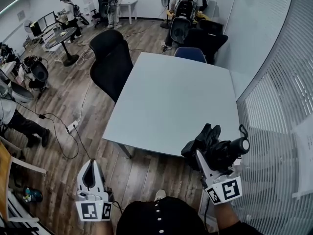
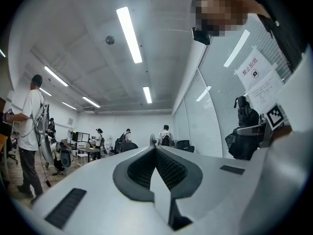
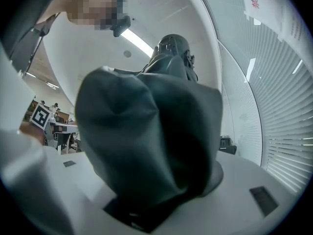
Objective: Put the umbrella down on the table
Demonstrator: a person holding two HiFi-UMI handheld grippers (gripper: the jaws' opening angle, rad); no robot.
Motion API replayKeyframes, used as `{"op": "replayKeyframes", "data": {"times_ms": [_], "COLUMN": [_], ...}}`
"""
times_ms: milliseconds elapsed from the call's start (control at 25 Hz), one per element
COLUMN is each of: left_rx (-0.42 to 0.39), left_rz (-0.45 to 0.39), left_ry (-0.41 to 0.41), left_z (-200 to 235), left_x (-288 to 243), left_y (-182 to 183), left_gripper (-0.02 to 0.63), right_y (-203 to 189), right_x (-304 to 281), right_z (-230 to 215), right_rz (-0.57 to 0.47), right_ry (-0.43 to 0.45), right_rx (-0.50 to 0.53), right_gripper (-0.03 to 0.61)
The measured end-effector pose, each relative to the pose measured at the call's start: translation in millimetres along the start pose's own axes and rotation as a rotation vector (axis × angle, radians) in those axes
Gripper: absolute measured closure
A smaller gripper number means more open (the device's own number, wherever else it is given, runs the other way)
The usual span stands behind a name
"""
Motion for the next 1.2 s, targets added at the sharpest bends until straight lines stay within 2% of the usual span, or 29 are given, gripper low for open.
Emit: {"op": "replayKeyframes", "data": {"times_ms": [320,560,1200], "left_rx": [0.005,0.018,0.023], "left_rz": [-0.003,0.012,0.019], "left_ry": [0.019,0.052,0.042], "left_z": [-7.1,11.1,61.7], "left_x": [-17.3,-22.1,-90.0], "left_y": [-11.3,-20.3,-18.0], "left_gripper": [0.603,0.603,0.603], "right_y": [-11.1,-17.0,-23.4], "right_x": [-23.3,-45.3,-132.8], "right_z": [-13.4,-4.5,6.0], "right_rz": [0.000,0.011,0.022], "right_ry": [0.031,0.062,0.069], "right_rx": [-0.007,-0.009,-0.022], "right_gripper": [0.285,0.285,0.285]}}
Point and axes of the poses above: the fingertips, and each gripper's own axes: x backward along the fingers, z to its left, y out of its top, the point moved 2 cm from there along x, backward along the fingers, and after that the axes turned 12 degrees about x, right-handed, at the moved point
